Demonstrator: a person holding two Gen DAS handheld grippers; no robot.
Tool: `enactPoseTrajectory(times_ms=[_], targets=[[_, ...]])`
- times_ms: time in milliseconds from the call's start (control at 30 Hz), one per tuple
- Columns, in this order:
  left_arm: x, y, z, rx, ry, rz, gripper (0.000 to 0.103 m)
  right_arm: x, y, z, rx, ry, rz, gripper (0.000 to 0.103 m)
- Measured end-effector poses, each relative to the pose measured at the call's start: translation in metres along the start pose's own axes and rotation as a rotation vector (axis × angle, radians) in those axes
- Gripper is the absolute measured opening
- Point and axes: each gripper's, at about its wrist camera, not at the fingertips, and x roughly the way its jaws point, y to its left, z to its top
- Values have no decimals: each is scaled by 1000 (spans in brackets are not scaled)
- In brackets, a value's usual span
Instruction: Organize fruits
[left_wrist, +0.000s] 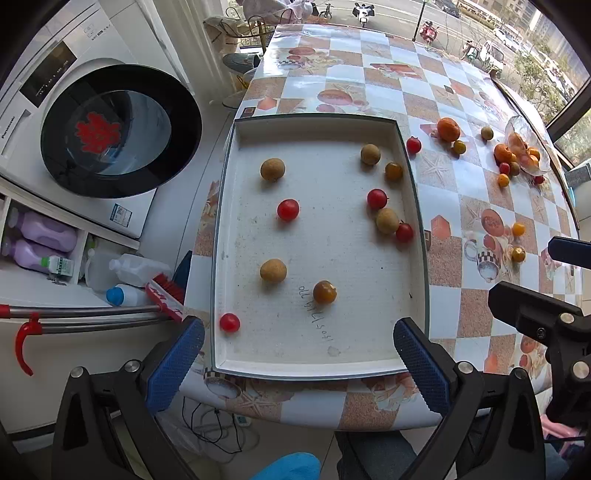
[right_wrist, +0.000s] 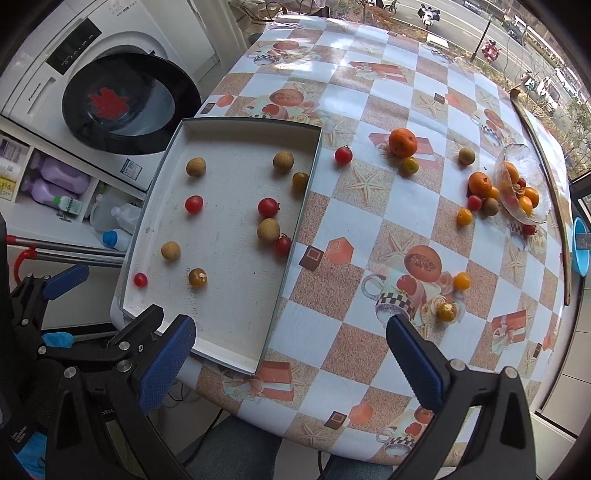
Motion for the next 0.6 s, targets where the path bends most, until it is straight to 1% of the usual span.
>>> enactPoseTrajectory(times_ms=[200,367,600], targets=[[-4,-5,-10,28,11,16,103,-5,9,-9,-37,16,1,103],[-9,-5,-15,32,6,12,103,-11,13,-6,-79,1,-29,103],[-13,-4,-16,14,-8,14,103,-16,10,-2,-86,-5,-31,103]])
